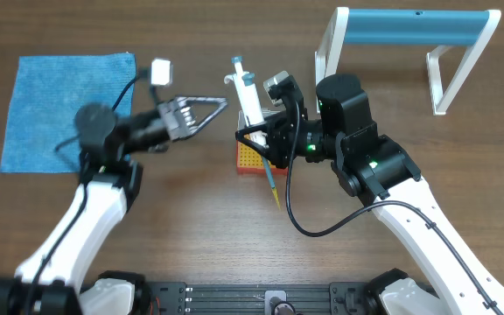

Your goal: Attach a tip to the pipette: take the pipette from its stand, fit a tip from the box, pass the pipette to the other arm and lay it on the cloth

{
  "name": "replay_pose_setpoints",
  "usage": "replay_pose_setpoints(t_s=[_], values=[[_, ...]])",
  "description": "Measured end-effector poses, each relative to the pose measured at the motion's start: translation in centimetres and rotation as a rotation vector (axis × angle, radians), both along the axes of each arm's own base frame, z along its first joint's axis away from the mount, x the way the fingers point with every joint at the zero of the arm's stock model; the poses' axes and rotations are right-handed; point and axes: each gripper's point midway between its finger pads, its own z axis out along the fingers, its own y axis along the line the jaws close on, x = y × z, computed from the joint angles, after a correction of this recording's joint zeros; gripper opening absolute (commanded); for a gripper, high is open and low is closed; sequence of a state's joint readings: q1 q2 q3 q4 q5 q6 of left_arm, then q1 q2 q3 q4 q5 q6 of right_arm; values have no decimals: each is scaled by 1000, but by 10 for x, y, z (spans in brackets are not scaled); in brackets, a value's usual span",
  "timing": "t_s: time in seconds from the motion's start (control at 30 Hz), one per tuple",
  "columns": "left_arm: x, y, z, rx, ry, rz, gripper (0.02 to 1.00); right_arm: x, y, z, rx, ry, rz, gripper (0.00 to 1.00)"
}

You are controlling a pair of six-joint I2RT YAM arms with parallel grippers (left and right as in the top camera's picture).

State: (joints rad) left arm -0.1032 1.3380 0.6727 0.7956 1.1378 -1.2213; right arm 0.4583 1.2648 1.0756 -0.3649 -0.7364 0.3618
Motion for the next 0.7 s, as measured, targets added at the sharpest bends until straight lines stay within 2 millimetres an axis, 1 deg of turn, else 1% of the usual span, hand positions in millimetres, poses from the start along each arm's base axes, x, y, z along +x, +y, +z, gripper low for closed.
replay_pose_setpoints(t_s=[0.07,0.17,0.33,0.37,0.4,0.43,0.5,0.67,0.7], values=[[3,-13,6,7,-62,-80,998,0,0,1,1,-3,0,82],[1,-24,12,12,-97,-148,998,0,0,1,2,-3,0,82],[-14,-38,24,7,-199,-215,996,-1,1,1,5,-1,7,82],[-18,-41,27,5,-225,-228,976,-2,1,2,11,1,16,82],[-22,-44,31,1,-255,-240,921,-4,2,2,15,3,24,82],[-25,-47,33,-1,-271,-250,904,-5,3,3,18,5,30,82],[-29,-49,34,-2,-291,-263,904,-7,4,4,25,8,43,82],[-30,-49,34,-2,-297,-266,899,-9,4,5,31,11,53,82],[-30,-49,34,-1,-303,-266,825,-9,4,5,32,11,54,84]])
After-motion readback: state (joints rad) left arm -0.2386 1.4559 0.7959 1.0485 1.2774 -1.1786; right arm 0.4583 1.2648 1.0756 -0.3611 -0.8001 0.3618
